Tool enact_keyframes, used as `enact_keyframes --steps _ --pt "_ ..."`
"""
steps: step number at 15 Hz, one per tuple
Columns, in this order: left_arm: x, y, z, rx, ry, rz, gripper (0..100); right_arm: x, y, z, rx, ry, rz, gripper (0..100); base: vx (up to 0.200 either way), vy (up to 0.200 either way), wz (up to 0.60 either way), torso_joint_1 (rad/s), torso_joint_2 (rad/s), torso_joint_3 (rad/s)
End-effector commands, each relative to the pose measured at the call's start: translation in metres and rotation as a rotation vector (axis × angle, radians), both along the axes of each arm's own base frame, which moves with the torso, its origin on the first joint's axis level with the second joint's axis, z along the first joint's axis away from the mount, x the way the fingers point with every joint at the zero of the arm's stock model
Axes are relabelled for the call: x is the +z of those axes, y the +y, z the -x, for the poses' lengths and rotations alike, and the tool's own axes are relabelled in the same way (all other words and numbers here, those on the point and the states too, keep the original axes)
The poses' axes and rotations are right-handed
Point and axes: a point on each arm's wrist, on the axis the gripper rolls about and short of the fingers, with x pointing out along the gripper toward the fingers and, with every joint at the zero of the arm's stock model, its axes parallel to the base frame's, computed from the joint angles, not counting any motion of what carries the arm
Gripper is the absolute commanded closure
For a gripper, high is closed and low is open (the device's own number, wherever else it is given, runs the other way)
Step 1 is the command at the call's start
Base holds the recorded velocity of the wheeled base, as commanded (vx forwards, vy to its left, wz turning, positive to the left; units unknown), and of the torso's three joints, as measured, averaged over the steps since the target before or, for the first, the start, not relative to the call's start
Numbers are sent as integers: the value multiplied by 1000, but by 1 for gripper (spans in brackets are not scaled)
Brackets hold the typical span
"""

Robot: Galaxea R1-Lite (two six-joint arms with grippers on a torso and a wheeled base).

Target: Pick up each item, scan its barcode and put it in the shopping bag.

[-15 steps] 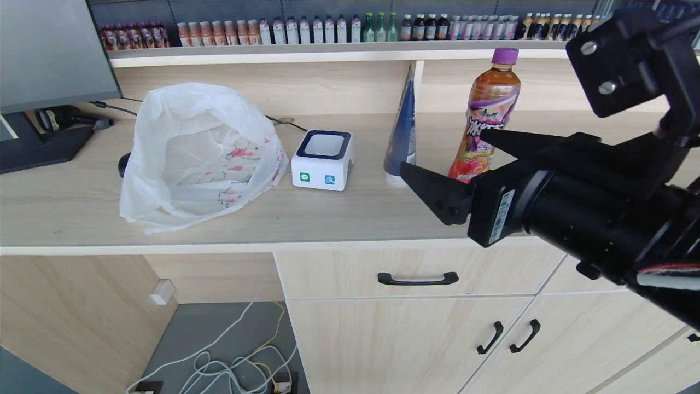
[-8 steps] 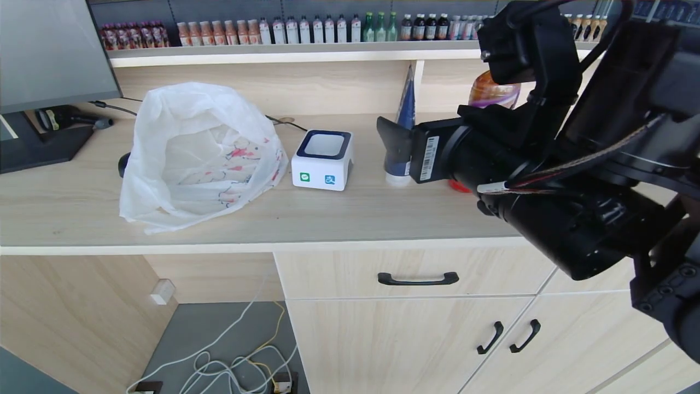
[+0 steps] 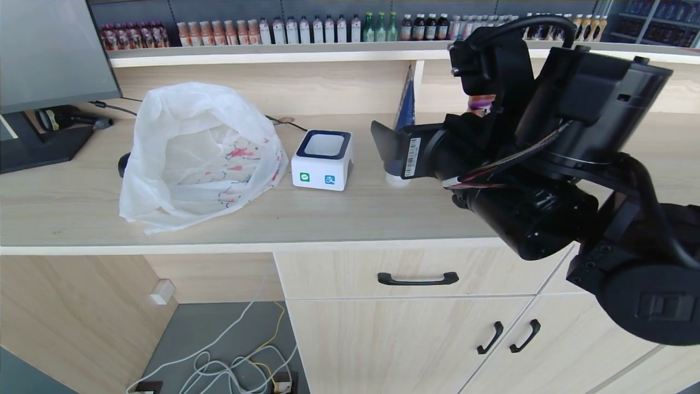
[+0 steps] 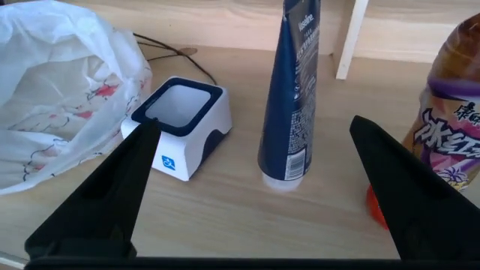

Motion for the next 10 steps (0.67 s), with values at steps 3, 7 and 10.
enact_keyframes --steps 3,7,10 --pt "0 0 0 0 0 0 100 3 11 -26 -28 -13 -50 0 0 0 0 0 0 0" --pt "0 0 0 0 0 0 100 8 7 -48 -71 -39 -74 0 0 0 0 0 0 0" --pt "0 0 0 0 0 0 100 10 15 -55 -65 -47 -98 0 0 0 0 0 0 0"
